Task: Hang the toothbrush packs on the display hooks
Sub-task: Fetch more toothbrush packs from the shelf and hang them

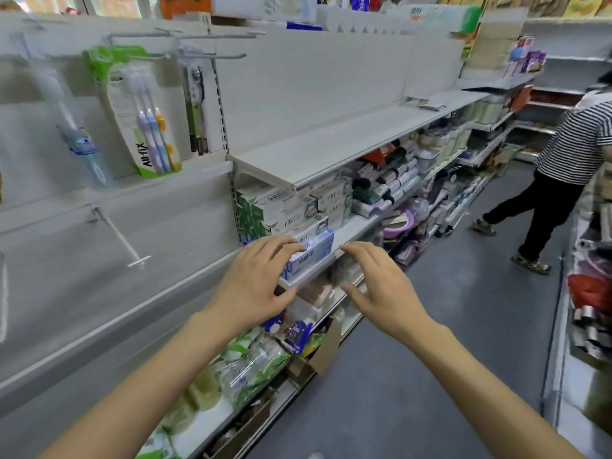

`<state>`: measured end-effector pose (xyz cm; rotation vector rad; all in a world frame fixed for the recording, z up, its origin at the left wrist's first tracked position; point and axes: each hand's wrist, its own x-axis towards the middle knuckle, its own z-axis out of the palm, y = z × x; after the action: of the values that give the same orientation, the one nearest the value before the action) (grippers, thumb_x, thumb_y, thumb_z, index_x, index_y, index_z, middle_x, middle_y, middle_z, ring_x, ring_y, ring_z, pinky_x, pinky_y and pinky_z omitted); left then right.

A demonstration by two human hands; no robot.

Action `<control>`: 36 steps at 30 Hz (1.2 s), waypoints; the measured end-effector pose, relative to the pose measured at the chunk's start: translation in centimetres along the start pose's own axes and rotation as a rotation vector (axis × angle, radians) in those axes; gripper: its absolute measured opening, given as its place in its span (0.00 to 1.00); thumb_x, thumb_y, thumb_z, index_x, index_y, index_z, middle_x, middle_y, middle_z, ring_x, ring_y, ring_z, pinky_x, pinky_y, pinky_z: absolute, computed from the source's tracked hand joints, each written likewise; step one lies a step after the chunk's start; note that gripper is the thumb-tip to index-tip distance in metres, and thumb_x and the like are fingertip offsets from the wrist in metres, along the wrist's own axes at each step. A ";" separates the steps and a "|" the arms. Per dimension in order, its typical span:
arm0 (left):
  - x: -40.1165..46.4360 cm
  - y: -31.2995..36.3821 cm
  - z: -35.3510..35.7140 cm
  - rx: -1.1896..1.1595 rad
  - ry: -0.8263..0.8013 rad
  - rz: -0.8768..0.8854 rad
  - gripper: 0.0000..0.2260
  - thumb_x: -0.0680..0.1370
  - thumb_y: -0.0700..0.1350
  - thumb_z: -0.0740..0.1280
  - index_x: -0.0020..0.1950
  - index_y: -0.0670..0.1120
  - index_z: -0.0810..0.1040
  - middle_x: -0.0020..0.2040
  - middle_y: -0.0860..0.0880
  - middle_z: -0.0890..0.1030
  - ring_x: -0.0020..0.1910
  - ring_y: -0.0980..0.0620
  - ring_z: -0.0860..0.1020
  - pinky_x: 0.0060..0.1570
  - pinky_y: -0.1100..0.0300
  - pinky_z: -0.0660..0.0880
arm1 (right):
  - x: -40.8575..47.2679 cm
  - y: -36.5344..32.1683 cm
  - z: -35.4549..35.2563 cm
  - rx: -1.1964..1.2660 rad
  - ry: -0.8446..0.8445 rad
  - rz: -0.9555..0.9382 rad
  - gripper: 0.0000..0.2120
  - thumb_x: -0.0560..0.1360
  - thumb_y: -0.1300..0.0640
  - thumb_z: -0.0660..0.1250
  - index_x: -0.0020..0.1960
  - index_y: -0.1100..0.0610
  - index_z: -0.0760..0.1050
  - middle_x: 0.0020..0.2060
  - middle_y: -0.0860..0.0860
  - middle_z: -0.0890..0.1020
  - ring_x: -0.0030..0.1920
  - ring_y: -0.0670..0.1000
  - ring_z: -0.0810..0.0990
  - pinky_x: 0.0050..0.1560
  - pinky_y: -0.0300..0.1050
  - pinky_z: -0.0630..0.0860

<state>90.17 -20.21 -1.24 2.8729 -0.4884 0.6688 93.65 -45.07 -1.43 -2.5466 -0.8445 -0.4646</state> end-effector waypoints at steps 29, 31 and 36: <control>32.7 -0.6 16.3 -0.022 -0.001 0.047 0.25 0.74 0.55 0.66 0.71 0.51 0.71 0.65 0.52 0.75 0.65 0.50 0.72 0.66 0.52 0.70 | 19.9 30.0 0.0 -0.053 -0.010 0.037 0.28 0.77 0.49 0.70 0.73 0.53 0.67 0.69 0.49 0.72 0.70 0.51 0.69 0.68 0.47 0.70; 35.1 0.0 17.9 0.001 0.000 0.027 0.25 0.74 0.55 0.65 0.71 0.52 0.71 0.65 0.52 0.75 0.65 0.50 0.72 0.66 0.52 0.70 | 21.3 33.0 -0.1 -0.048 -0.016 0.019 0.28 0.77 0.49 0.70 0.73 0.53 0.67 0.69 0.48 0.72 0.70 0.50 0.69 0.67 0.48 0.71; 41.6 2.7 21.8 0.016 0.002 -0.052 0.25 0.74 0.55 0.66 0.71 0.52 0.70 0.66 0.51 0.75 0.66 0.49 0.72 0.66 0.49 0.70 | 24.7 41.6 -1.1 -0.026 -0.039 -0.036 0.28 0.77 0.48 0.69 0.74 0.51 0.66 0.71 0.47 0.70 0.71 0.49 0.67 0.68 0.49 0.70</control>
<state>133.27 -39.06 -1.61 2.8888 -0.4076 0.6699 138.16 -63.94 -1.44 -2.5754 -0.9049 -0.4404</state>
